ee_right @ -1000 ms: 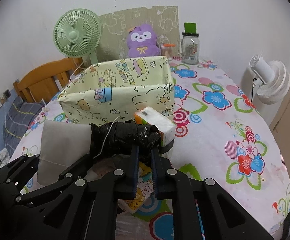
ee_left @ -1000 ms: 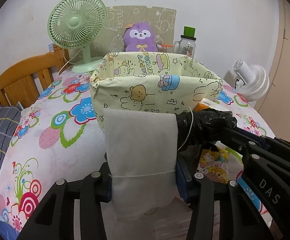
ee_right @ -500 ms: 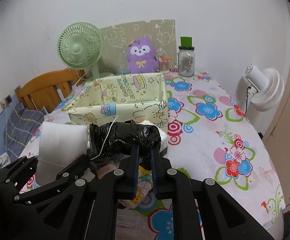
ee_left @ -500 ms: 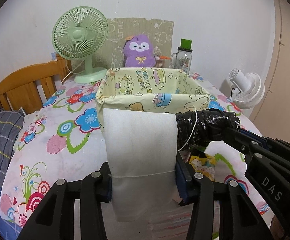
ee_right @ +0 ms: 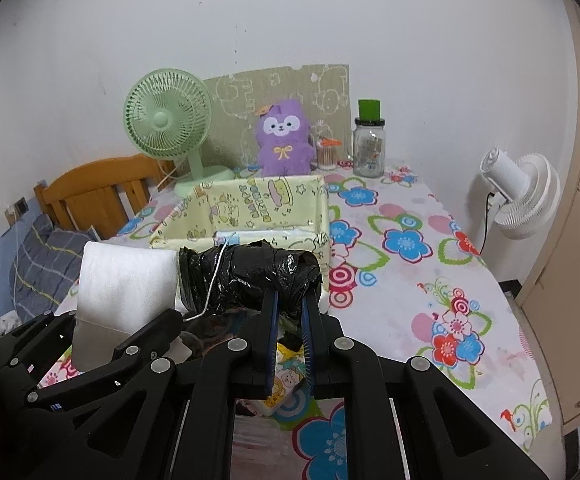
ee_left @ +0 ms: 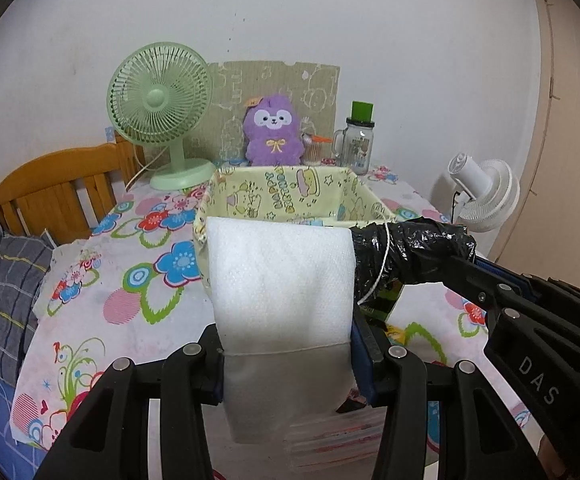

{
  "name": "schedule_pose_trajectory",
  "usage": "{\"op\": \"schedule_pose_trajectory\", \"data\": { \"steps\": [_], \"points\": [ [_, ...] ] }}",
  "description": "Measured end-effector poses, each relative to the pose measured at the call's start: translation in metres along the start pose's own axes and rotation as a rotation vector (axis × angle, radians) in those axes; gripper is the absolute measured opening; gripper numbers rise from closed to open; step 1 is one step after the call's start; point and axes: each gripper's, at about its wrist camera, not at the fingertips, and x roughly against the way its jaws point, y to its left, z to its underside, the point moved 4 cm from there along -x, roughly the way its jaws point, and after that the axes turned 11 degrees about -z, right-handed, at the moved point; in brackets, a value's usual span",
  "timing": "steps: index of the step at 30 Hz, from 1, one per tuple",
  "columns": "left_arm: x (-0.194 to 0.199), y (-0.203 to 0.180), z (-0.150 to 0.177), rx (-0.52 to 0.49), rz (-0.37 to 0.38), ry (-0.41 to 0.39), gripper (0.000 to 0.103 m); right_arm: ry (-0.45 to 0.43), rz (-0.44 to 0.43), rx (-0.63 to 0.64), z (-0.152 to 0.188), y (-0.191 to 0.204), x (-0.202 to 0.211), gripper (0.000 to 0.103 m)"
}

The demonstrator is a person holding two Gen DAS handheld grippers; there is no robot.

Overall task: Organize soft objects
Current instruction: 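Lift the white cloth with left tool while right tool carries the black bundle toward the basket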

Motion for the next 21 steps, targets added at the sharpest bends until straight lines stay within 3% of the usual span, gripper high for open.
{"op": "schedule_pose_trajectory", "data": {
  "steps": [21],
  "points": [
    [-0.005, 0.003, -0.025, 0.031, 0.024, -0.033, 0.049, -0.036, -0.001, 0.013, -0.022, 0.004, -0.006, 0.014]
  ]
}}
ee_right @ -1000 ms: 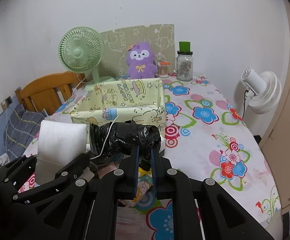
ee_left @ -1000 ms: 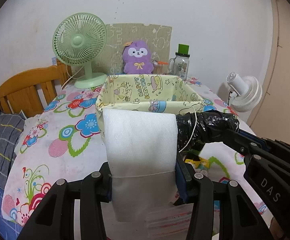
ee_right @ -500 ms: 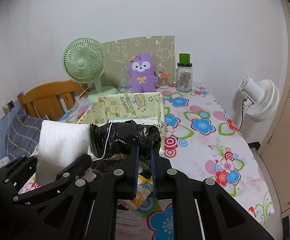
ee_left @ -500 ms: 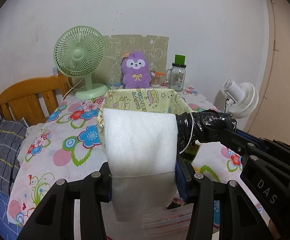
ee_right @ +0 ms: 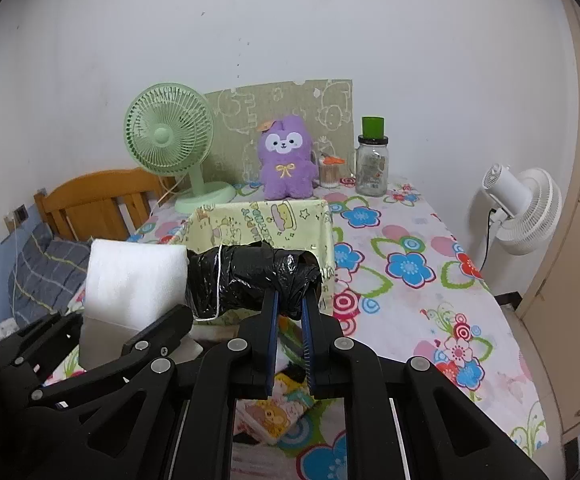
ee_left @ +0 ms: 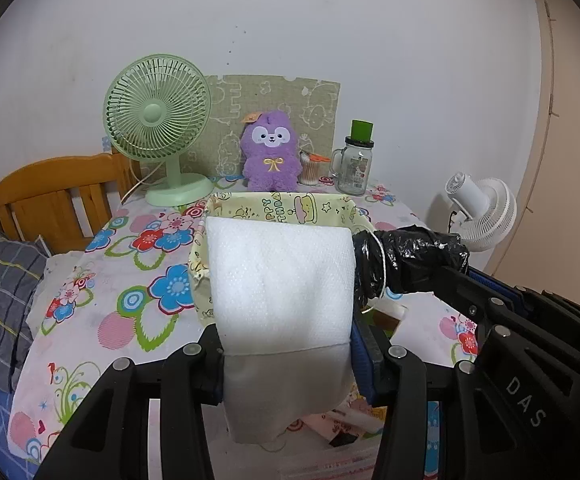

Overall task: Organize soft objects
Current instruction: 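Lift the white cloth with left tool while right tool carries the black bundle toward the basket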

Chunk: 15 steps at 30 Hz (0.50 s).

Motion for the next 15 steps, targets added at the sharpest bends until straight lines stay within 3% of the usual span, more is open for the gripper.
{"op": "schedule_pose_trajectory", "data": {
  "steps": [15],
  "points": [
    [-0.025, 0.003, -0.022, 0.005, -0.012, -0.005, 0.049, -0.02, 0.008, 0.014, -0.019, -0.004, -0.024, 0.014]
  ]
}}
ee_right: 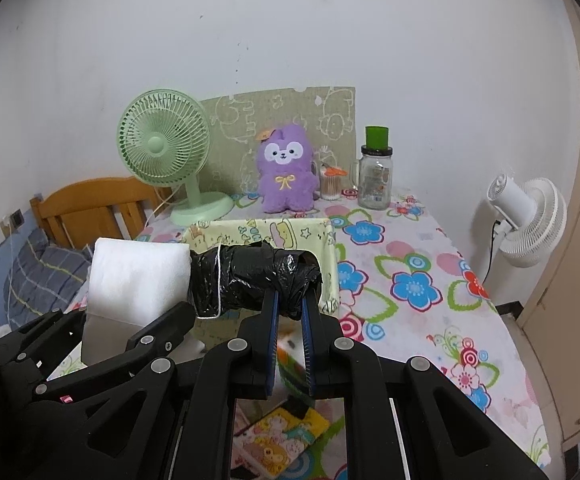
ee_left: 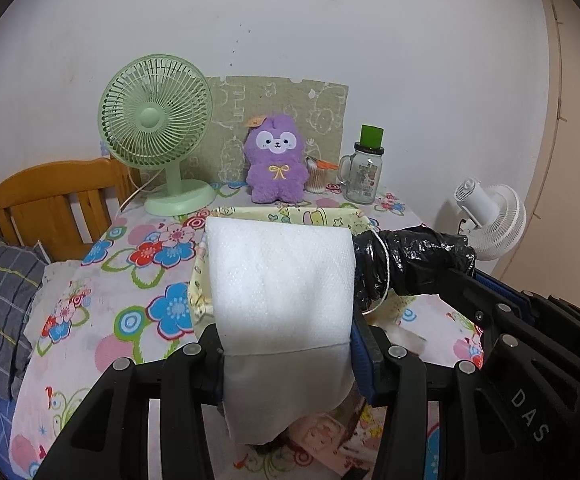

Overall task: Organize soft objects
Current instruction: 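Lift the white cloth with left tool while right tool carries the black bundle toward the basket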

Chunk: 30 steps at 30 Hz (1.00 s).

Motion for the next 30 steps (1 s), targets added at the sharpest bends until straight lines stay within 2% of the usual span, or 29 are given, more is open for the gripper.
{"op": "schedule_pose_trajectory", "data": {
  "steps": [15, 21, 30],
  "points": [
    [-0.018, -0.002, -0.027, -0.003, -0.005, -0.036, 0.049, -0.032, -0.01, 0.003, -0.024, -0.011, -0.019, 0.014],
    [-0.031, -0.003, -0.036, -0.002, 0.018, -0.032, 0.049, -0.033, -0.008, -0.005, -0.029, -0.017, -0.032, 0.014],
    [-0.051, -0.003, -0.051, -0.018, -0.001, -0.025, 0.049, -0.026, -0.025, -0.026, -0.04, -0.023, -0.057, 0.014]
  ]
}}
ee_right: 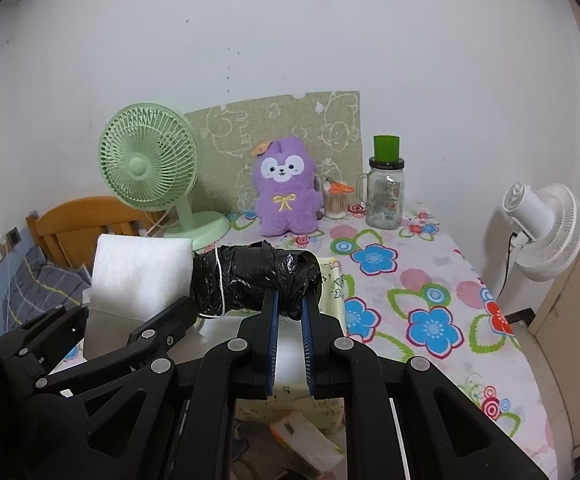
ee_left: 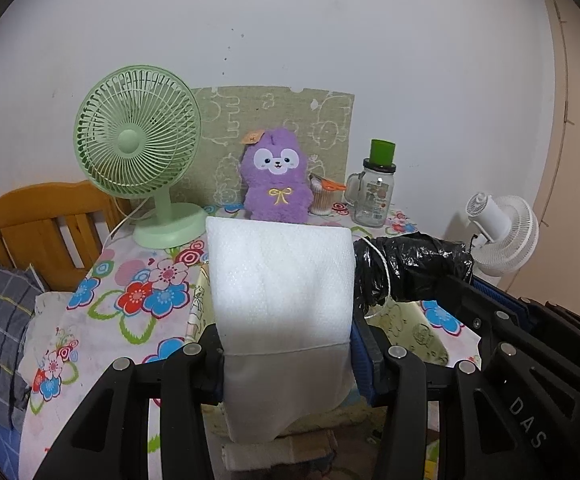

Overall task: Organize soft objects
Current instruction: 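Lift the white cloth with left tool while right tool carries the black bundle toward the basket, then lower both items into the basket and open both tools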

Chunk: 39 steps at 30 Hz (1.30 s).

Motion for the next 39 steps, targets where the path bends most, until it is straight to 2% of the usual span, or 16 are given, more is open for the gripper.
{"op": "schedule_pose_trajectory", "data": {
  "steps": [9, 12, 14, 18, 22, 26, 28, 36, 39],
  "points": [
    [-0.027, 0.002, 0.003, -0.005, -0.001, 0.047, 0.05, 0.049, -0.002, -0.011, 0.003, -0.007, -0.028, 0.014],
    [-0.034, 0.003, 0.005, -0.012, -0.005, 0.066, 0.056, 0.054, 0.037, -0.008, 0.003, -0.008, -0.036, 0.014],
    [-0.039, 0.004, 0.007, -0.021, -0.019, 0.083, 0.057, 0.064, 0.025, -0.014, 0.004, -0.009, -0.042, 0.015],
    [-0.046, 0.01, 0.011, -0.004, -0.039, 0.107, 0.059, 0.082, 0.051, 0.013, 0.008, -0.009, -0.05, 0.026],
    [-0.049, 0.018, 0.013, 0.006, -0.06, 0.122, 0.069, 0.108, 0.046, 0.018, 0.011, -0.009, -0.051, 0.033],
    [-0.047, 0.026, 0.014, 0.024, -0.07, 0.127, 0.07, 0.107, 0.045, 0.003, 0.012, -0.009, -0.047, 0.048],
    [-0.045, 0.027, 0.014, 0.027, -0.092, 0.126, 0.076, 0.101, 0.051, -0.002, 0.012, -0.009, -0.043, 0.05],
    [-0.034, 0.03, 0.013, 0.038, -0.098, 0.114, 0.077, 0.082, 0.069, 0.001, 0.01, -0.009, -0.025, 0.064],
    [-0.028, 0.029, 0.012, 0.038, -0.095, 0.105, 0.078, 0.08, 0.074, 0.003, 0.009, -0.009, -0.019, 0.066]
  ]
}}
